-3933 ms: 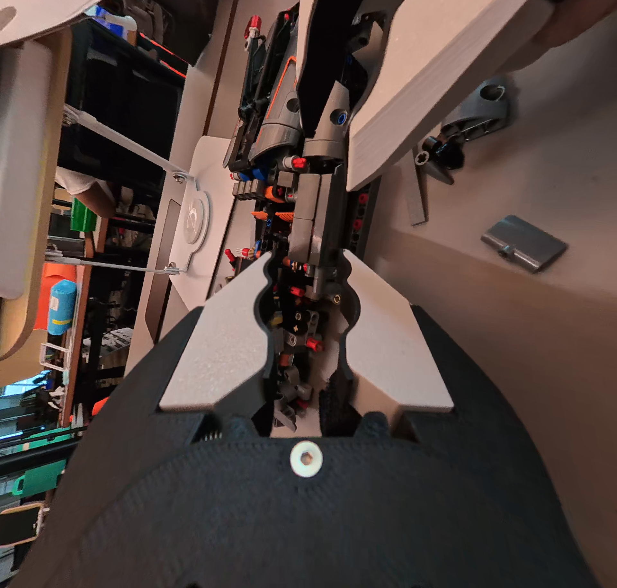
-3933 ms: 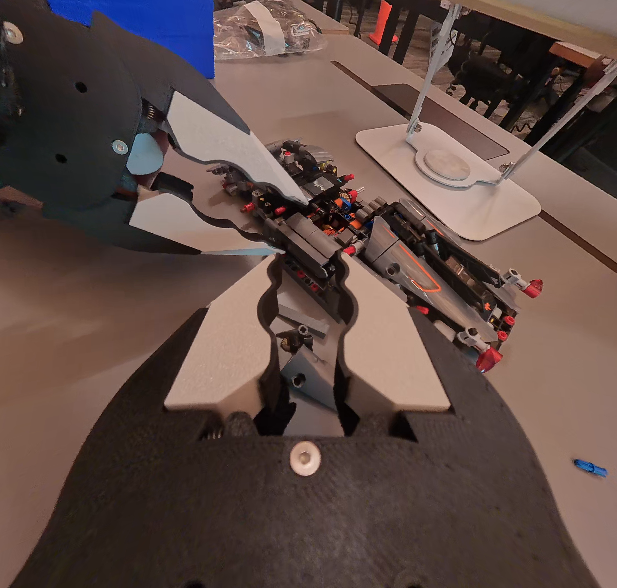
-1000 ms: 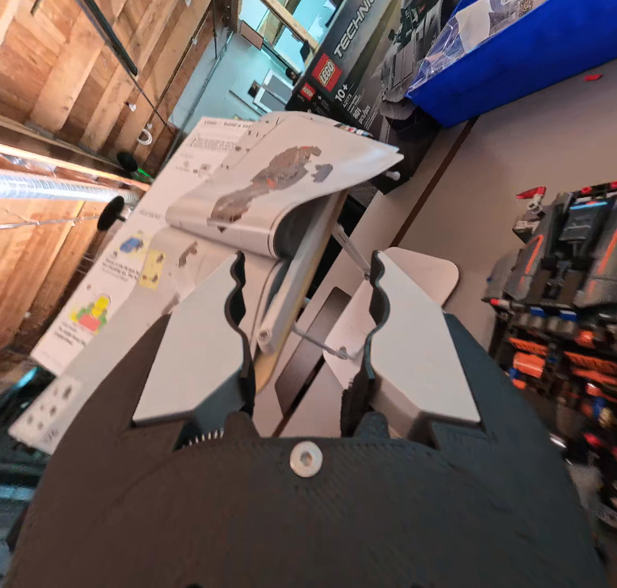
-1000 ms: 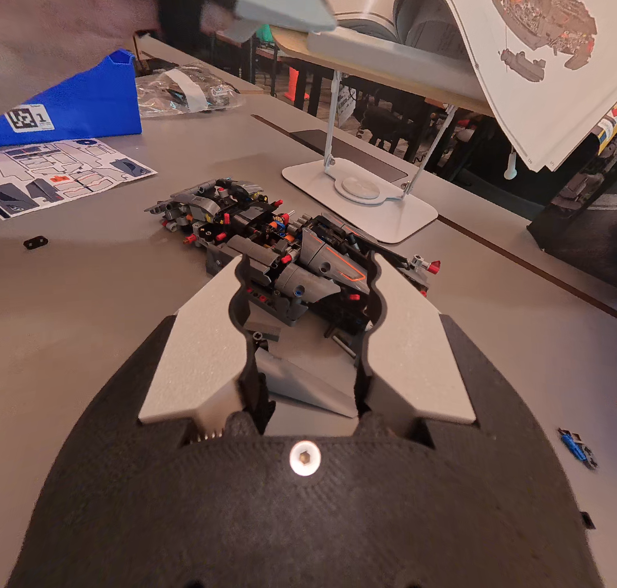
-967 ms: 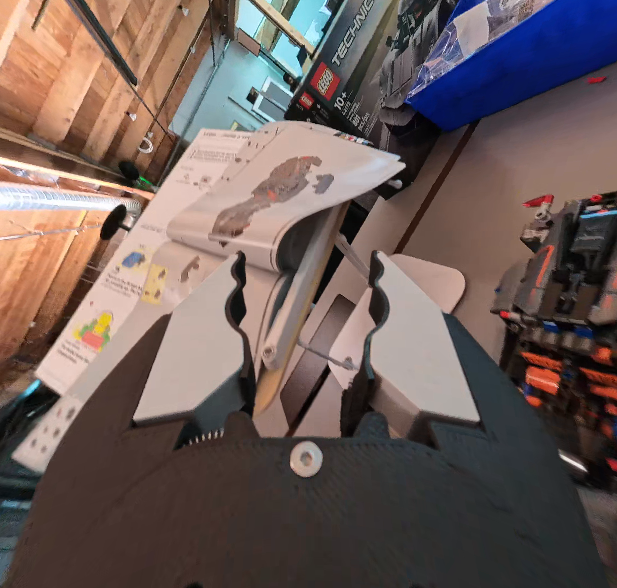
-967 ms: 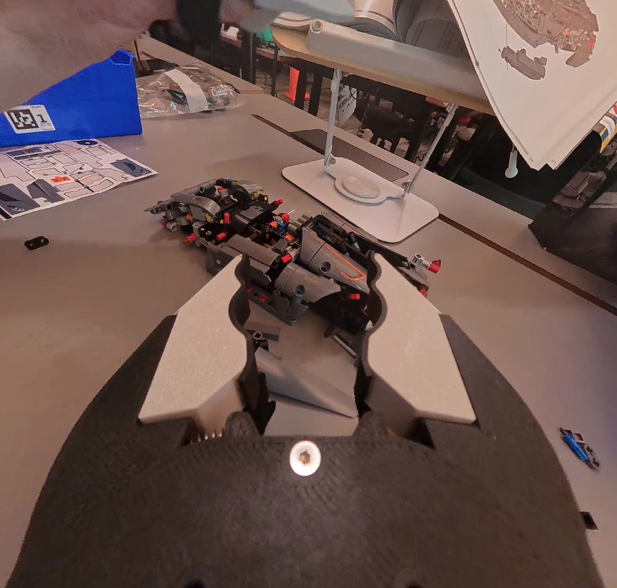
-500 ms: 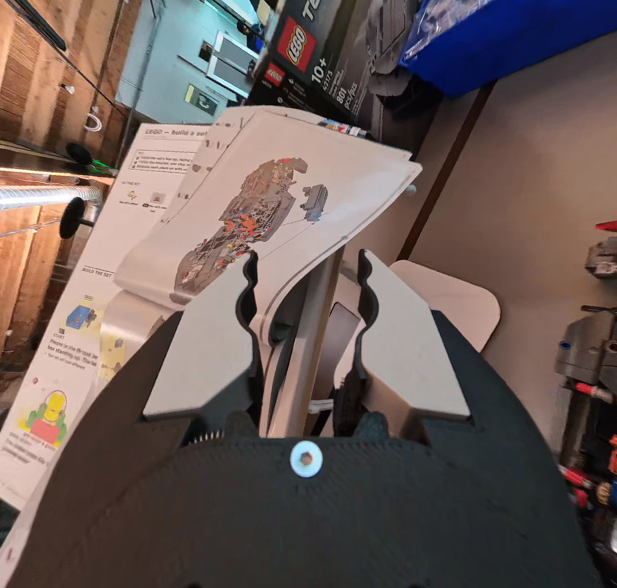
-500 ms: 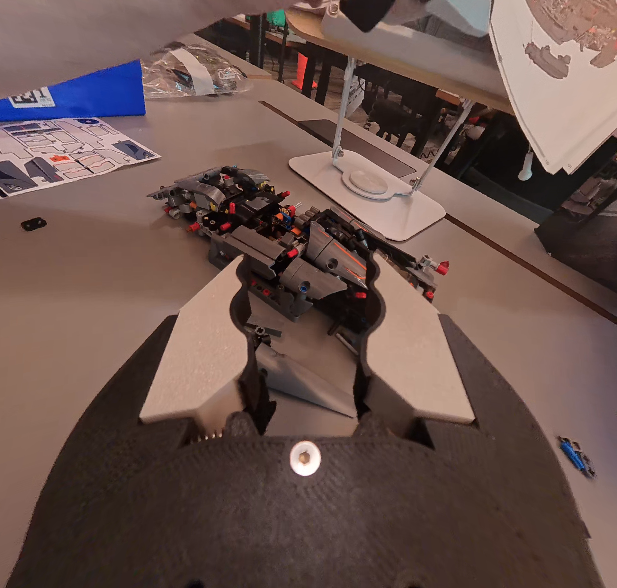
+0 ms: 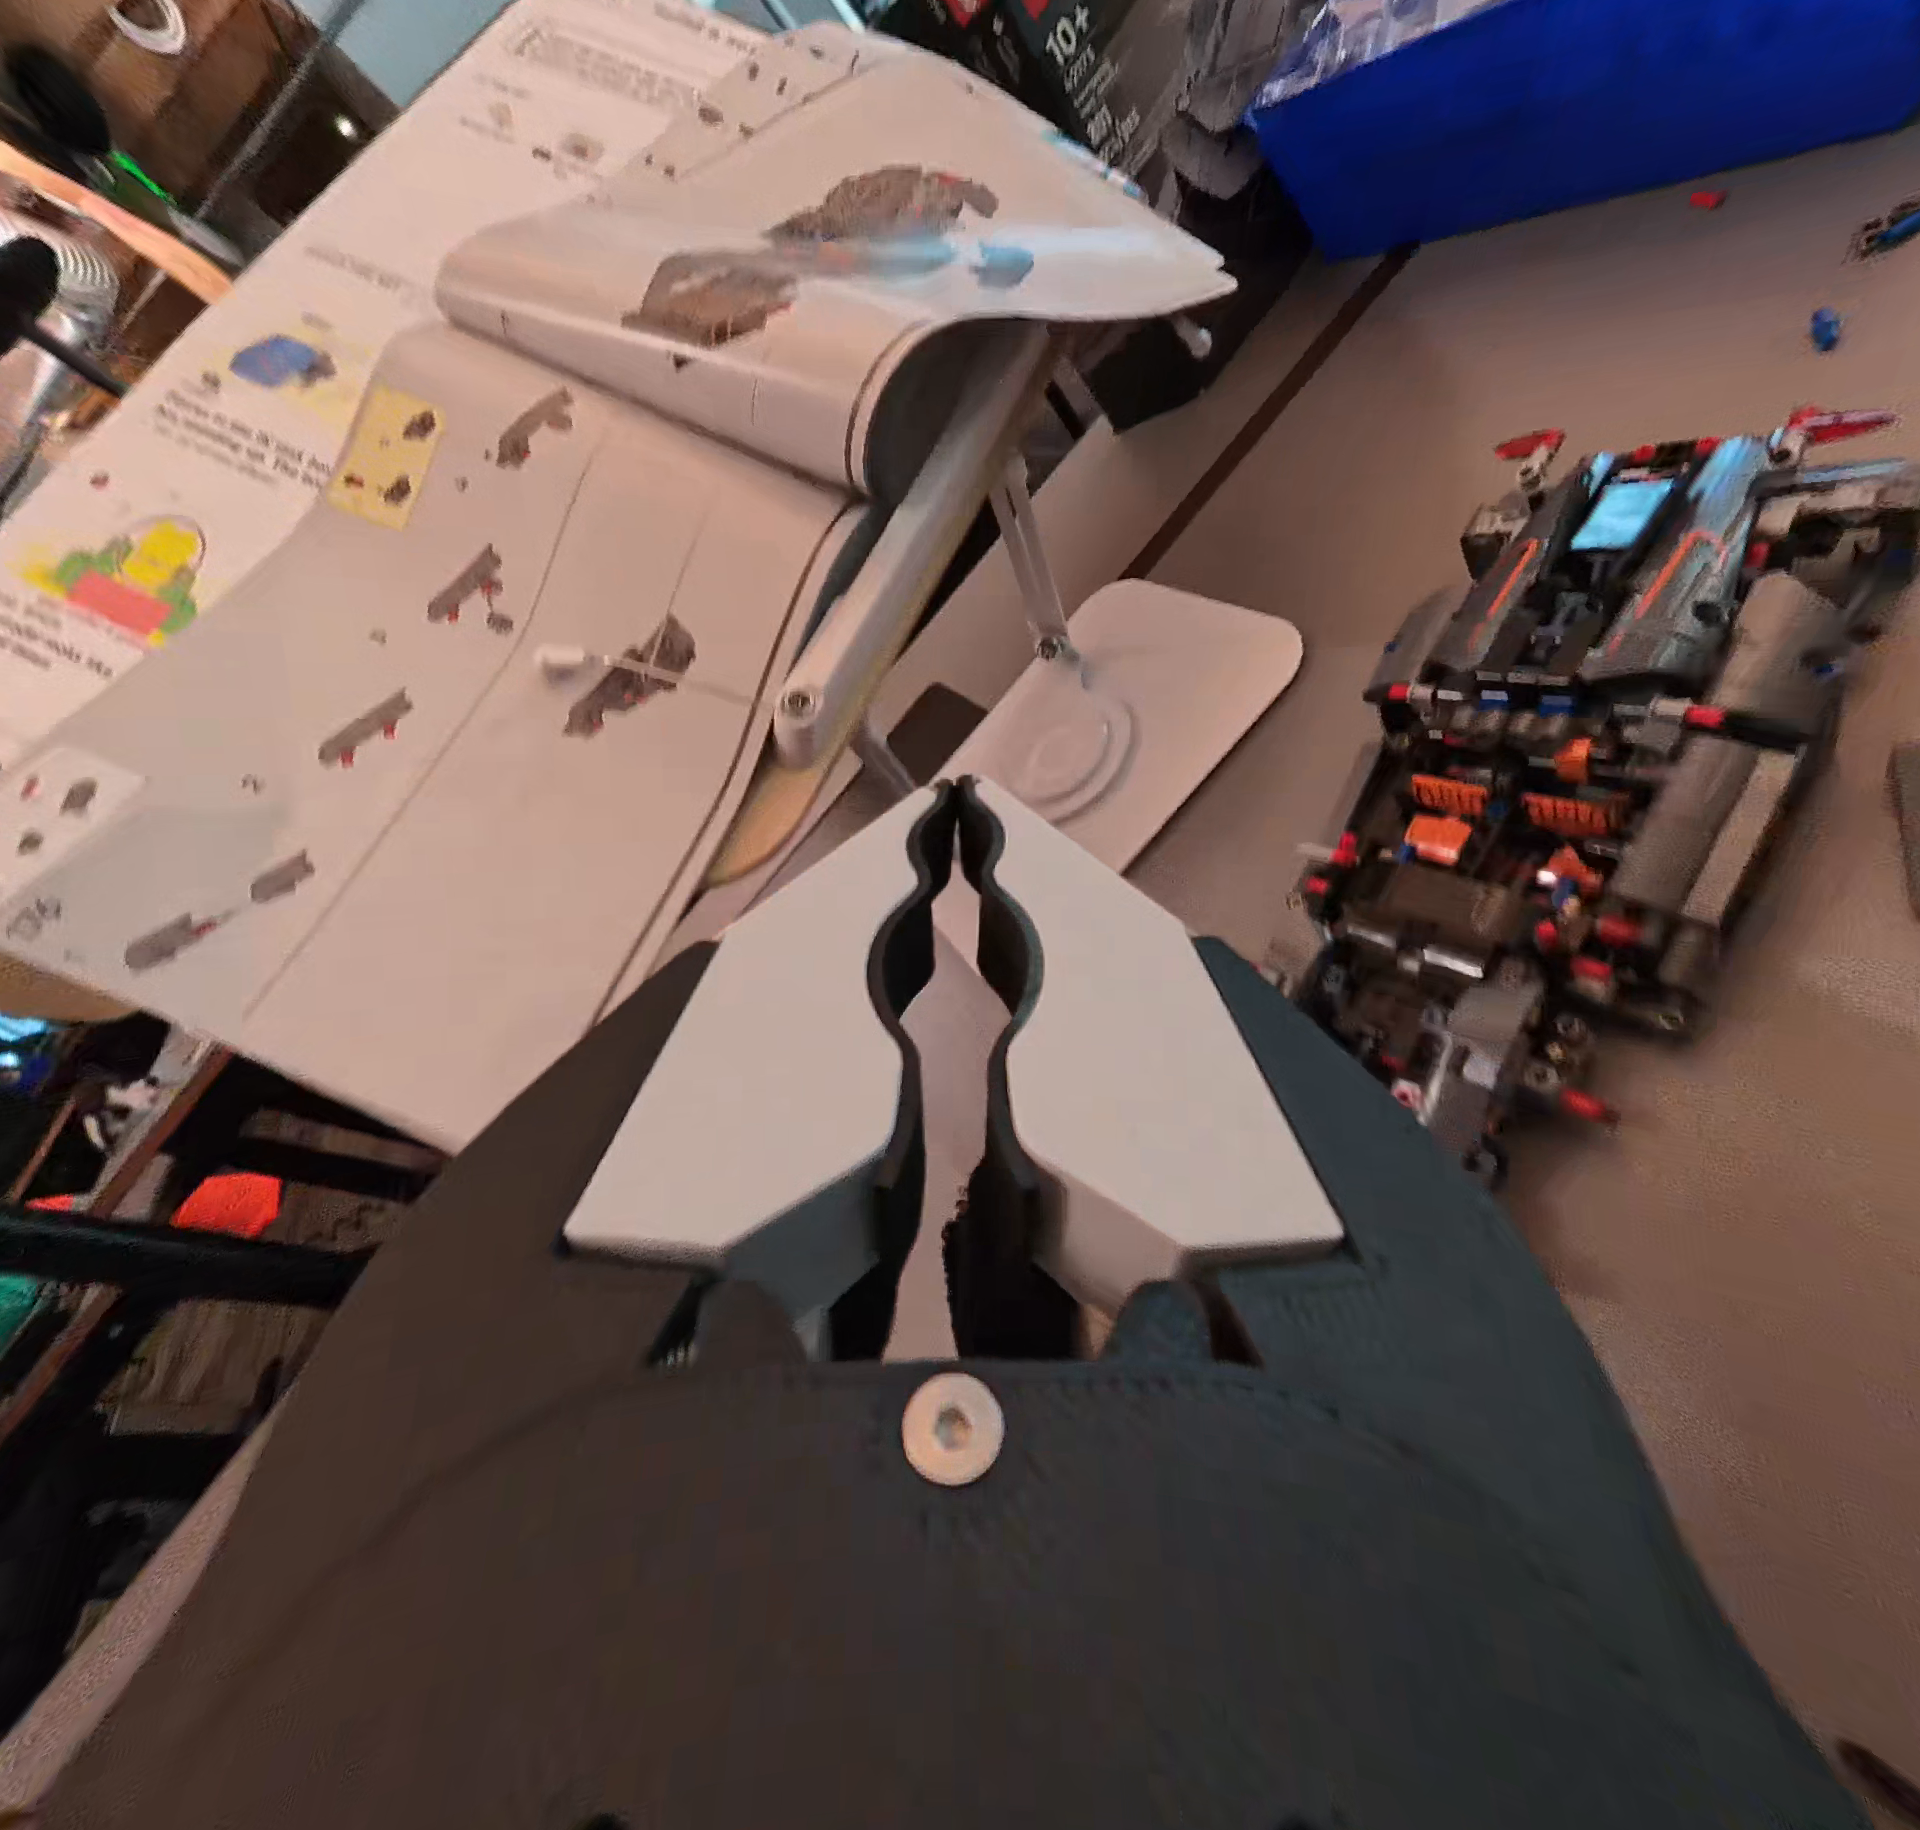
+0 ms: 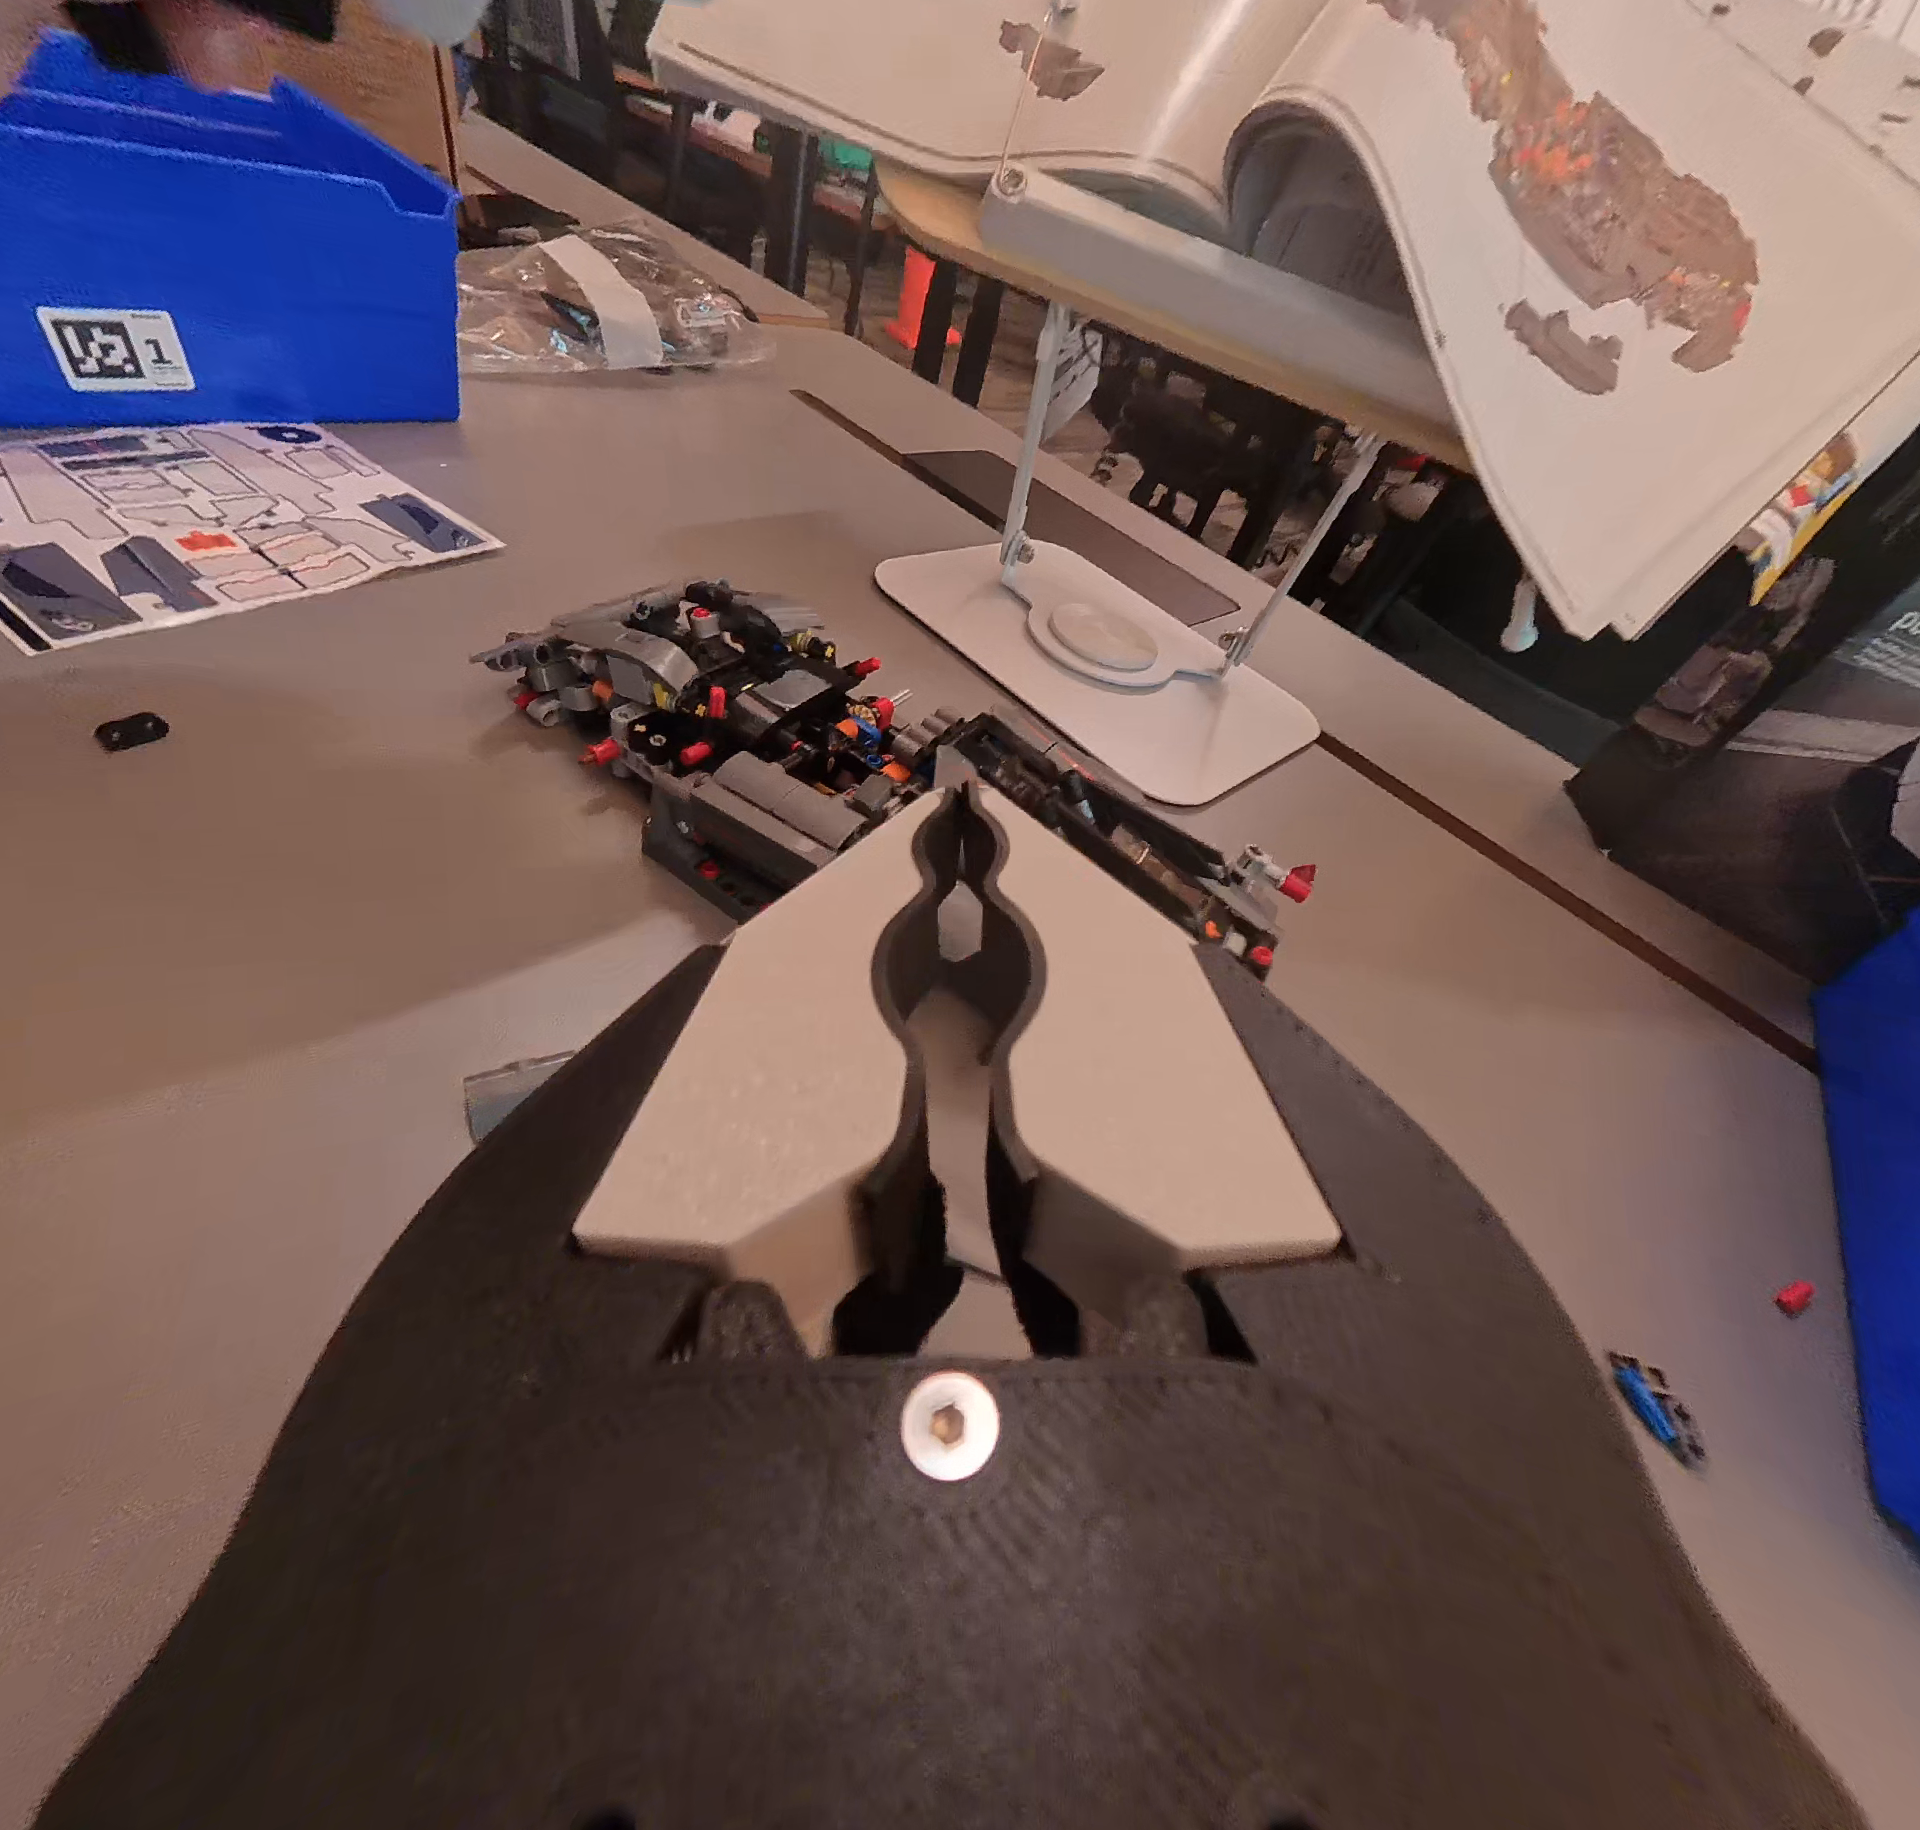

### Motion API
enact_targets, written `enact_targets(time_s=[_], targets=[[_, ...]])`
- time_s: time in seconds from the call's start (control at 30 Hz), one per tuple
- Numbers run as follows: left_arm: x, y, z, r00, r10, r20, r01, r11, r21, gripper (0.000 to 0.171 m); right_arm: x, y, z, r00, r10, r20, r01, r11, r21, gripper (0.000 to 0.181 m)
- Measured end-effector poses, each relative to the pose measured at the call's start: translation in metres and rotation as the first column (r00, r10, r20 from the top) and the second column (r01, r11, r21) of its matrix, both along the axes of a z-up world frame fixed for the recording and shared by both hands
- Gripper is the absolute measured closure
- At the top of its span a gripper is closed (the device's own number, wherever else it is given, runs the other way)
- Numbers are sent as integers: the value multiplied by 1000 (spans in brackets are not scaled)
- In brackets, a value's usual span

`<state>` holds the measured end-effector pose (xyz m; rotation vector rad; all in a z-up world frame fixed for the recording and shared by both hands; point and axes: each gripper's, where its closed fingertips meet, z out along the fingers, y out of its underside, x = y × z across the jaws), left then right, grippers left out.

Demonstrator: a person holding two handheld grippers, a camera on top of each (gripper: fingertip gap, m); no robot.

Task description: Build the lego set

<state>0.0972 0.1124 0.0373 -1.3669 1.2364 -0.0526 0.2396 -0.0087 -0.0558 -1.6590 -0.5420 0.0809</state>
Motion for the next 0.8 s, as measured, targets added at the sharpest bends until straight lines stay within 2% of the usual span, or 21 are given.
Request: enact_targets(time_s=[0.07, 0.13, 0.2, 0.23, 0.33, 0.43, 0.57, 0.67, 0.73, 0.8], targets=[[-24, -6, -13, 999, 36, -14, -36, 999, -33, 171, 3, -3, 11, 1000, -16, -12, 16, 999, 33, 181], [-43, -12, -28, 998, 54, -34, -57, 995, -80, 160, 3, -7, 15, 1000, -13, -14, 14, 1000, 19, 174], [-54, -22, -49, 997, 33, -64, -43, 986, -160, 152, 4, -10, 5, 999, -10, 31, 12, 998, -56, 160], [-58, -27, -58, 997, 29, -70, -42, 981, -189, 150, 0, -15, -3, 999, 25, 44, -20, 994, -112, 159], [-63, -41, -89, 991, -11, -134, -24, 966, -259, 143, -9, -27, -30, 995, 79, 60, -59, 957, -283, 142], [-55, -50, -114, 986, -93, -140, 39, 938, -344, 129, -21, -40, -51, 988, 132, 80, -92, 919, -383, 137], [-36, -42, -136, 977, -160, -137, 87, 899, -430, 105, -40, -50, -70, 980, 195, 43, -151, 865, -479, 136], [-22, -34, -150, 962, -224, -157, 125, 872, -473, 79, -49, -55, -87, 973, 228, 35, -172, 816, -551, 135], [-16, -23, -162, 951, -251, -179, 131, 854, -503, 60, -48, -55, -95, 975, 215, 53, -147, 807, -572, 137], [-8, -16, -172, 943, -290, -161, 153, 812, -564, 47, -45, -50, -96, 986, 168, 12, -130, 802, -583, 127]])
